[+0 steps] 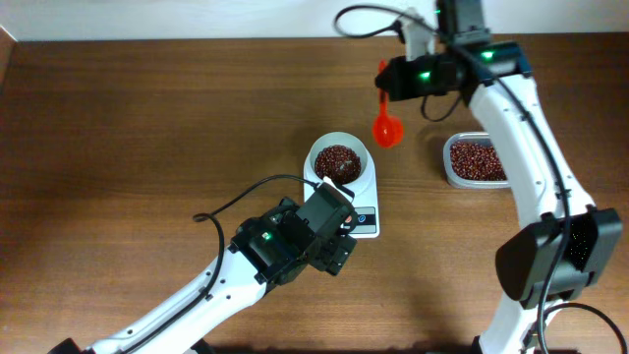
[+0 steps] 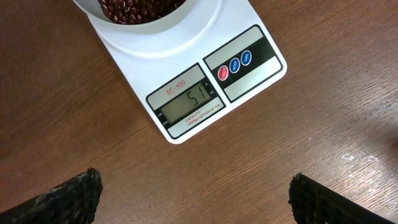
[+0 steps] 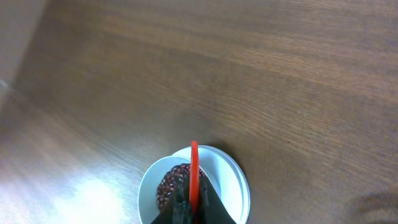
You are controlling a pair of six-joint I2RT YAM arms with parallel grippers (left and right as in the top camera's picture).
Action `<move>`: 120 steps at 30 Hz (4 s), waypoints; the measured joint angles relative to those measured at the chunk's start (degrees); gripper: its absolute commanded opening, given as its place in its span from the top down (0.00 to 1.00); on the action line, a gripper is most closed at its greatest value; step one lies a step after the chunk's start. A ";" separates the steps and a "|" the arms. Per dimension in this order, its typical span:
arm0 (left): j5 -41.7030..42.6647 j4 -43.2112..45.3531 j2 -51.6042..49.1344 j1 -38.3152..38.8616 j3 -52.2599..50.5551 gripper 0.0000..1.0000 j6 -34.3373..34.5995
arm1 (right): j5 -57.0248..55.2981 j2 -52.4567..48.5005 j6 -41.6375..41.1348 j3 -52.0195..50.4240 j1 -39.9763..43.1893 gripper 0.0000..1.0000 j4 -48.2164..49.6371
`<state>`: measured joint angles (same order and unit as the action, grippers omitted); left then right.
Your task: Scoop item into bowl and weigh 50g on scale
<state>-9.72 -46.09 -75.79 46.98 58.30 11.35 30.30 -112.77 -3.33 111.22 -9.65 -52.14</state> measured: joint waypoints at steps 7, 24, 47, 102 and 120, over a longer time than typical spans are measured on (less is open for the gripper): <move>0.00 0.00 0.00 0.00 -0.02 0.01 0.00 | 8.66 0.00 -1.46 0.02 6.56 0.96 -0.55; 0.00 0.00 0.00 0.00 0.00 0.01 -0.02 | -23.47 -8.02 0.96 0.24 -19.58 0.96 4.00; 0.00 0.00 0.00 0.00 0.00 0.01 -0.02 | -24.94 -9.97 3.37 -5.62 -19.58 0.96 11.91; 0.00 0.00 0.00 0.00 0.00 0.01 0.00 | -1.20 -14.16 -5.86 -4.13 -12.44 0.96 12.44; 0.00 0.00 0.00 0.00 0.00 0.01 0.00 | 2.38 -14.16 -8.74 -1.81 -12.17 0.96 7.06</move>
<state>-9.72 -46.09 -75.79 46.98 58.30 11.35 32.69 -126.93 -12.08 109.40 -21.82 -45.08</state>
